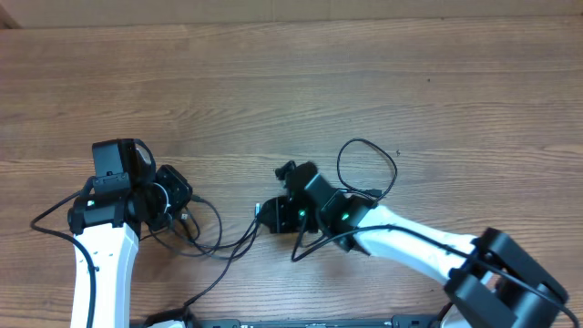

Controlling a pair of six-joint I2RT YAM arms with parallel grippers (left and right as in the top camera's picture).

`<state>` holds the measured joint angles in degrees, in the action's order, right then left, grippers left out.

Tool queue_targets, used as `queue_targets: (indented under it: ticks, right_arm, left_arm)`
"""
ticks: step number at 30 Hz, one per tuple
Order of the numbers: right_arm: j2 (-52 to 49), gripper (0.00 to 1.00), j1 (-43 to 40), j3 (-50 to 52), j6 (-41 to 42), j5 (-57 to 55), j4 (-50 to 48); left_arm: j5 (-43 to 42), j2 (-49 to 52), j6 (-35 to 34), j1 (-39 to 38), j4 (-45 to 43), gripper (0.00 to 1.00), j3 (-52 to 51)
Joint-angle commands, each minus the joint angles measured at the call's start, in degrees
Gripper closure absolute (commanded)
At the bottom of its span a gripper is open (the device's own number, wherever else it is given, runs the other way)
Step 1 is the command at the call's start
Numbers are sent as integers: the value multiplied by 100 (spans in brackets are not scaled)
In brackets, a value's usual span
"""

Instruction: Untangle cables

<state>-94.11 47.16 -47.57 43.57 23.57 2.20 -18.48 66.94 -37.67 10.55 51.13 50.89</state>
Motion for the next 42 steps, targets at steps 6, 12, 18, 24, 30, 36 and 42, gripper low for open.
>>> queue_targets:
  ticks: [6, 12, 18, 24, 30, 36, 42]
  right_arm:
    - [1991, 96, -1934, -313, -1834, 2549, -116]
    - [3097, 96, -3067, -313, -2430, 4551, -188]
    - [3497, 96, -3563, -313, -2553, 4745, 219]
    - [3497, 96, -4098, -315, -2514, 3980, 356]
    - [3491, 95, -5222, -313, -1974, 3770, 310]
    - [3491, 87, -5230, -313, -3077, 3156, 2430]
    - [3484, 82, -4675, -306, -3362, 1843, 3899]
  left_arm:
    - [203, 17, 621, 31, 179, 96, 68]
    - [267, 17, 621, 31, 210, 96, 68]
    - [564, 17, 621, 31, 424, 96, 68]
    - [1069, 17, 623, 31, 669, 96, 68]
    - [1419, 17, 614, 31, 822, 96, 68]
    - [1318, 20, -59, 31, 741, 96, 66]
    - [1217, 20, -136, 31, 741, 96, 61]
